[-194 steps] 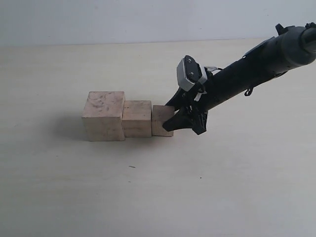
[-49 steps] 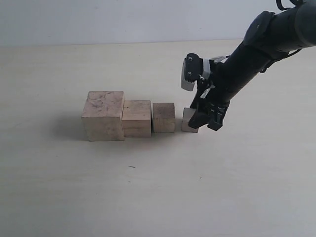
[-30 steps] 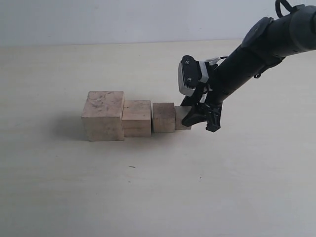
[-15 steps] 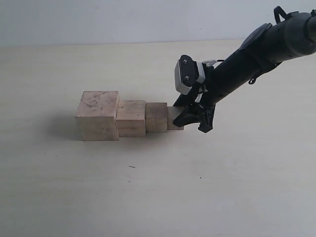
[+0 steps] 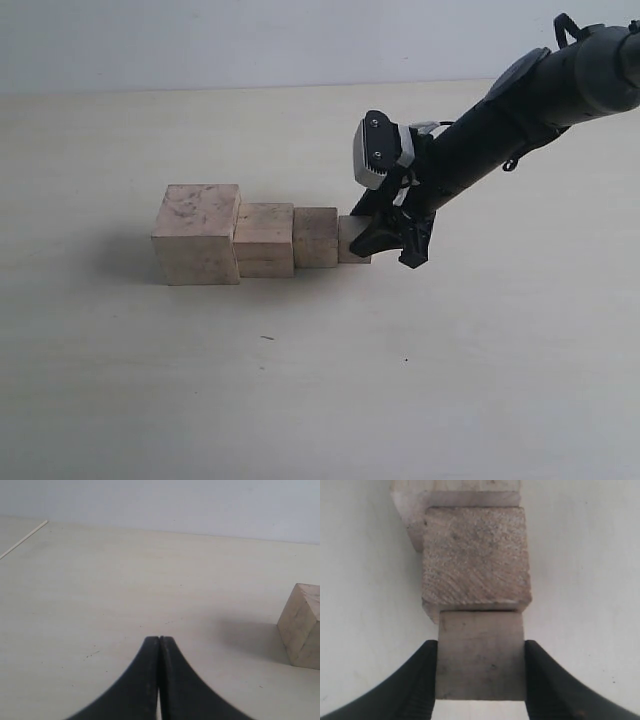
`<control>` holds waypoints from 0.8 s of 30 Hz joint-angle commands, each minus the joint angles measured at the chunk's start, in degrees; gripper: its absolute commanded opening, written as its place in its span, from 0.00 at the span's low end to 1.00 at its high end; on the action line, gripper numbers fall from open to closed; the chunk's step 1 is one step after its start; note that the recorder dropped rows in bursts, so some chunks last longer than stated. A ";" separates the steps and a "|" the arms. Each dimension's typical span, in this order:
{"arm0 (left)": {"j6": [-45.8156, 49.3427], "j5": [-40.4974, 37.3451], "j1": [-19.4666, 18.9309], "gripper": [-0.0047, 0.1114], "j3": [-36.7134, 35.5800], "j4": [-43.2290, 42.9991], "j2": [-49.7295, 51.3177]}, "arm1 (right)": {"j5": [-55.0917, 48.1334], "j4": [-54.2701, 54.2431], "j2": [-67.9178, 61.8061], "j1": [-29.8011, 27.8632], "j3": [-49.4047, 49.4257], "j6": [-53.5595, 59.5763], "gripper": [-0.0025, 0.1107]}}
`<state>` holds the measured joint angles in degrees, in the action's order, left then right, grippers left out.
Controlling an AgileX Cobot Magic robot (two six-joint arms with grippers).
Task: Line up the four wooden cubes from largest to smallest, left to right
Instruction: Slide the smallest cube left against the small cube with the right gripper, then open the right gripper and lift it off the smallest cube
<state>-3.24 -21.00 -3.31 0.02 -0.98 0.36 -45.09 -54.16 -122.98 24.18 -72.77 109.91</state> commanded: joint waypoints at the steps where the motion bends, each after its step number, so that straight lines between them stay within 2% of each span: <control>1: -0.04 0.60 0.08 0.04 -0.02 0.11 -0.36 | -0.20 0.32 -1.29 0.15 0.43 -0.68 0.24; 5: -0.04 0.60 0.08 0.04 -0.02 0.11 -0.36 | -0.20 -0.29 -1.29 0.15 0.43 -0.68 0.43; 9: -0.04 0.60 0.08 0.04 -0.02 0.11 -0.36 | -0.20 -1.05 -1.18 0.15 0.43 -1.11 0.52; 20: -0.04 0.60 0.08 0.04 -0.02 0.11 -0.36 | 2.93 -0.28 3.52 0.02 0.43 -6.02 0.55; 24: -0.04 0.60 0.08 0.04 -0.02 0.11 -0.36 | 5.43 3.86 6.54 0.03 0.43 -12.21 0.55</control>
<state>-3.24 -21.00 -3.31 0.02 -0.98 0.36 -41.40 -52.88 -118.84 24.18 -72.42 101.91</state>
